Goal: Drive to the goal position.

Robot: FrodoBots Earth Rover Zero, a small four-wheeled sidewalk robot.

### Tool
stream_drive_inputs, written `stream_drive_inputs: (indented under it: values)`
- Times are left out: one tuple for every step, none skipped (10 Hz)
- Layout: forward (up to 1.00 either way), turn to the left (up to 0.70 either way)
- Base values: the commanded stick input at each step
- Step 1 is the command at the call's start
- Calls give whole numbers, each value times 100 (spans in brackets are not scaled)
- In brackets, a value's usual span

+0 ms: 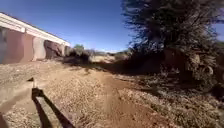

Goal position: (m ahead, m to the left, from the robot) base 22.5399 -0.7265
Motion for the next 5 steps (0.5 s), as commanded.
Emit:
stream_drive_inputs:
  values:
    - [50, 0]
    - [50, 0]
    - [50, 0]
    - [50, 0]
    - [50, 0]
